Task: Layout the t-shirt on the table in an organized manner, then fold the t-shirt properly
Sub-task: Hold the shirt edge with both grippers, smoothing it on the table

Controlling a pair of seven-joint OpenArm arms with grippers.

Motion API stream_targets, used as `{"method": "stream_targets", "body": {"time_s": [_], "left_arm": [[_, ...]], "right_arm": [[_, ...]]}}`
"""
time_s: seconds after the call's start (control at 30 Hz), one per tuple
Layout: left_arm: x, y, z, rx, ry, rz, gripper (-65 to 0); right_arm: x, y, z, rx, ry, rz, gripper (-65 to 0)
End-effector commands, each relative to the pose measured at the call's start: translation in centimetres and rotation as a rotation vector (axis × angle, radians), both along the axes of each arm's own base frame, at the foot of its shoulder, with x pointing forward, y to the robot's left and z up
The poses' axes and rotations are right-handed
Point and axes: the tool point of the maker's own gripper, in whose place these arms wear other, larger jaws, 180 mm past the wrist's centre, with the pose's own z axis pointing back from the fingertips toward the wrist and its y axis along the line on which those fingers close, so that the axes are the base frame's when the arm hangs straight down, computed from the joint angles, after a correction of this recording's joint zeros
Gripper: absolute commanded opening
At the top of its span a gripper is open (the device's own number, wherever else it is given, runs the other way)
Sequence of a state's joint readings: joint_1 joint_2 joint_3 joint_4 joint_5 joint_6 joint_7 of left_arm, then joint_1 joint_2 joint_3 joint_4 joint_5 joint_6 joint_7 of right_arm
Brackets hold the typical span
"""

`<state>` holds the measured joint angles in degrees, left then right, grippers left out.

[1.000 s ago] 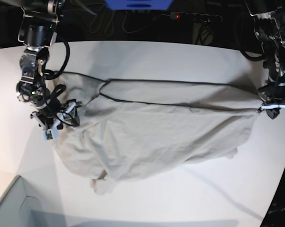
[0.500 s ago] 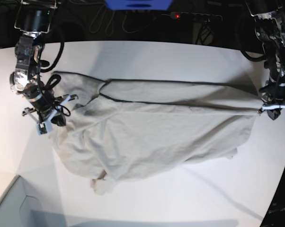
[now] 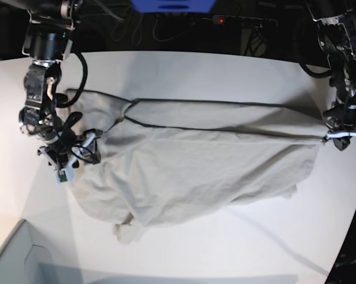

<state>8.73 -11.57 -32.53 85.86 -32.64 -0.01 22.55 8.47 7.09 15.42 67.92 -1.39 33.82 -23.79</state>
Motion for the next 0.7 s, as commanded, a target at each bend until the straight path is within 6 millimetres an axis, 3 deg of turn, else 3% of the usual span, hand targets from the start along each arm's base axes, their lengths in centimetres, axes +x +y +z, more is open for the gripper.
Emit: {"method": "stream_targets", "body": {"time_s": [0.0, 0.13, 0.23, 0.37, 0.47, 0.67], "left_arm": [[0.6, 0.7, 1.6, 0.035, -0.044, 0.003, -64.8], [0.6, 0.7, 1.6, 0.035, -0.044, 0.003, -64.8], [0.7, 0.7, 1.6, 0.036, -0.044, 0.002, -64.8], [0.7, 0.7, 1.7, 0.037, -0.046, 0.003, -64.8], [0.7, 0.7, 1.7, 0.037, -0.046, 0.003, -64.8], [0.8, 0.7, 1.7, 0.035, -0.048, 0.004, -64.8]], "right_arm": [[1.3, -0.7, 1.1, -0.004, -0.033, 0.002, -22.7], [1.8, -0.8, 0.0, 0.019, 0.003, -0.005, -22.7], [1.8, -1.2, -0.4, 0.018, 0.019, -0.01, -29.8], [1.3, 0.9, -0.5, 0.039, 0.025, 0.101, -48.1], [1.3, 1.0, -0.4, 0.039, 0.025, 0.106, -65.0], [-0.3, 0.5, 0.1, 0.006, 0.005, 0.108, -65.0]]}}
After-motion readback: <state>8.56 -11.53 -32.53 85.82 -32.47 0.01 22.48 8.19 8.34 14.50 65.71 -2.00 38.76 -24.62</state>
